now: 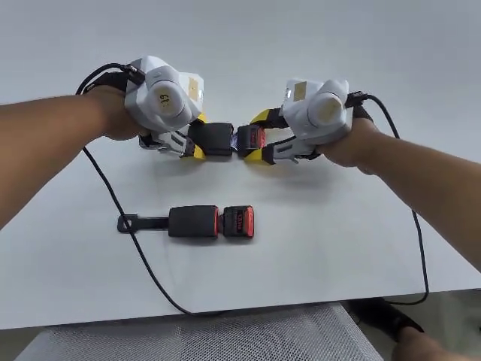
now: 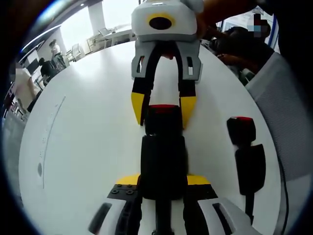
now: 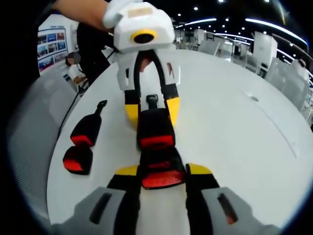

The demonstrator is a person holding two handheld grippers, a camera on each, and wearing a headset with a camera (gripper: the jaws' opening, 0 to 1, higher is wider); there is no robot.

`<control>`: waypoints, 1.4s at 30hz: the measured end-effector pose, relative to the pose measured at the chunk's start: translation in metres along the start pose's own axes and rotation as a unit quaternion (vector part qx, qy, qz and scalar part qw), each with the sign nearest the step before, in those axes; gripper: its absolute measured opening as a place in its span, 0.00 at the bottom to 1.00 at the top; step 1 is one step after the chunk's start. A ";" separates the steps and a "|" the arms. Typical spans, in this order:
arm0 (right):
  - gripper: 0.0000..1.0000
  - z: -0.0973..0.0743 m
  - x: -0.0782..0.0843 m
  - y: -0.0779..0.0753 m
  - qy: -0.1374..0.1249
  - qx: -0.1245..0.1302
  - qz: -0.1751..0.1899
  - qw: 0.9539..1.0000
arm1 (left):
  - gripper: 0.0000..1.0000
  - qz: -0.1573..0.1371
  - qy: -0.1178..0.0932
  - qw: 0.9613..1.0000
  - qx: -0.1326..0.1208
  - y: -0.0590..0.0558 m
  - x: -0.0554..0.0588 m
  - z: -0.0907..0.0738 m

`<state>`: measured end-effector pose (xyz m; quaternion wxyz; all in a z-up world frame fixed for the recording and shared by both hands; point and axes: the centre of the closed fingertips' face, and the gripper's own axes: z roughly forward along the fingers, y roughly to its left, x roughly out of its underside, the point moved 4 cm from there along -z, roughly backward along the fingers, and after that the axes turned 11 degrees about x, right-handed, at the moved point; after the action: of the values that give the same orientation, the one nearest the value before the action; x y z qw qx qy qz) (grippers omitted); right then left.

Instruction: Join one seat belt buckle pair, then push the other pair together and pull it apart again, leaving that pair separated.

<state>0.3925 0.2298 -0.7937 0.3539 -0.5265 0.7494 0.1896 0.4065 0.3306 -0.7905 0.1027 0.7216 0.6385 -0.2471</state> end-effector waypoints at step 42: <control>0.36 -0.007 0.013 -0.008 0.004 0.003 -0.008 1.000 | 0.33 -0.012 -0.030 0.999 -0.004 -0.001 0.006 -0.002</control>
<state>0.3948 0.2140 -0.7974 0.3539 -0.5322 0.7472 0.1822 0.4066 0.3368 -0.7920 0.1218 0.7058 0.6445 -0.2679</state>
